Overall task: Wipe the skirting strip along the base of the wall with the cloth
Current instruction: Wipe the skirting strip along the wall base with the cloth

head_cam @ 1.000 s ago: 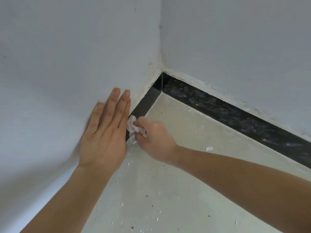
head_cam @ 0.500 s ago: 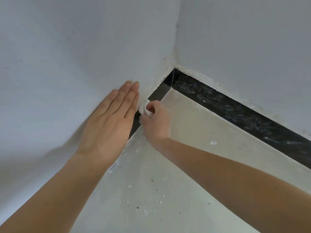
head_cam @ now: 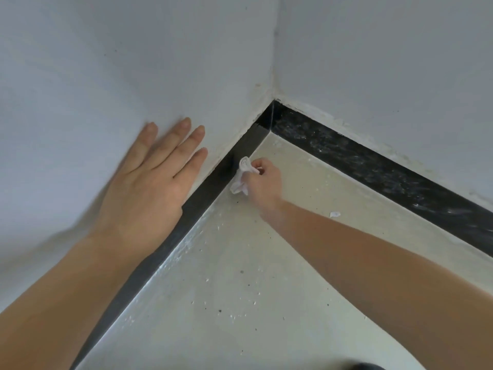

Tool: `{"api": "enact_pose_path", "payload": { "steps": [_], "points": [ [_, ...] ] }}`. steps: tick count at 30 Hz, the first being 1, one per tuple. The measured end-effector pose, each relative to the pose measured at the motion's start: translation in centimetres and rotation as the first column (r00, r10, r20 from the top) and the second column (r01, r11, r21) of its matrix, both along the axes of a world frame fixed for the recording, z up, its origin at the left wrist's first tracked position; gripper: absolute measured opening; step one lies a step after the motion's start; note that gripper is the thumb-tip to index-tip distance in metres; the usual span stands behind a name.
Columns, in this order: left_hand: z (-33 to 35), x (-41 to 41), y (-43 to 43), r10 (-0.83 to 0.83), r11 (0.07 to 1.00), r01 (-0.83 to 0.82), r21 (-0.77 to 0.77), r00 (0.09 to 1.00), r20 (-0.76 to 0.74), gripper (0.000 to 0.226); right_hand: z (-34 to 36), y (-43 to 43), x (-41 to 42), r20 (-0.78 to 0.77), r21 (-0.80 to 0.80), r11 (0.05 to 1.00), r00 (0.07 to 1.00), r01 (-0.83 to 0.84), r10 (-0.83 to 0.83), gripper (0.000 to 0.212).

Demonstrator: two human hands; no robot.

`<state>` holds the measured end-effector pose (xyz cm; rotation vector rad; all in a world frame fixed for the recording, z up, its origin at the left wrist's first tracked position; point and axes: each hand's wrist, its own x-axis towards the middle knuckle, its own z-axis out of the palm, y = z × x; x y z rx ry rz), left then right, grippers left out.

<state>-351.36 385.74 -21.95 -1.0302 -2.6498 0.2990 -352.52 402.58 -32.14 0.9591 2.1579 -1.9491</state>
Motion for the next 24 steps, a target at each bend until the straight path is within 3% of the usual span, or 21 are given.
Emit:
{"api": "enact_pose_path", "payload": {
  "steps": [3, 7, 10, 14, 17, 19, 22, 24],
  "points": [
    [0.5, 0.4, -0.4, 0.028, 1.000, -0.028, -0.006, 1.000, 0.005, 0.057, -0.1, -3.9, 0.4, 0.100, -0.139, 0.989, 0.994, 0.052, -0.038, 0.010],
    [0.3, 0.3, -0.3, 0.043, 0.999, -0.043, -0.021, 0.999, -0.003, 0.056, -0.6, -10.4, 3.7, 0.133, -0.109, 0.994, 0.991, 0.002, 0.012, 0.021],
    [0.0, 0.4, -0.3, 0.043, 0.999, -0.044, -0.026, 0.998, -0.037, 0.053, -0.5, -12.4, 7.7, 0.091, -0.125, 0.973, 0.974, -0.194, 0.206, 0.018],
    [0.0, 0.3, -0.3, 0.048, 0.998, -0.049, -0.030, 0.998, -0.029, 0.060, -0.6, -11.0, 9.6, 0.049, -0.217, 0.799, 0.811, -0.560, 0.582, 0.010],
    [0.3, 0.3, -0.4, 0.052, 0.996, -0.054, -0.070, 0.998, -0.037, 0.058, -0.8, -9.2, 7.7, 0.126, -0.176, 0.889, 0.886, -0.423, 0.446, 0.025],
    [0.4, 0.4, -0.3, 0.057, 0.989, -0.065, -0.131, 0.996, -0.066, 0.055, -0.5, -8.3, 6.3, 0.104, -0.159, 0.958, 0.961, -0.239, 0.256, 0.013],
    [0.9, 0.6, 0.1, 0.079, 0.981, -0.085, -0.173, 0.996, -0.043, 0.062, 0.4, -9.1, 6.1, 0.114, -0.185, 0.976, 0.985, -0.110, 0.133, 0.022],
    [1.1, 0.7, 0.2, 0.092, 0.974, -0.100, -0.202, 0.995, -0.048, 0.064, 1.0, -11.6, 8.0, 0.112, -0.313, 0.942, 0.981, -0.119, 0.161, 0.027]
  ]
}}
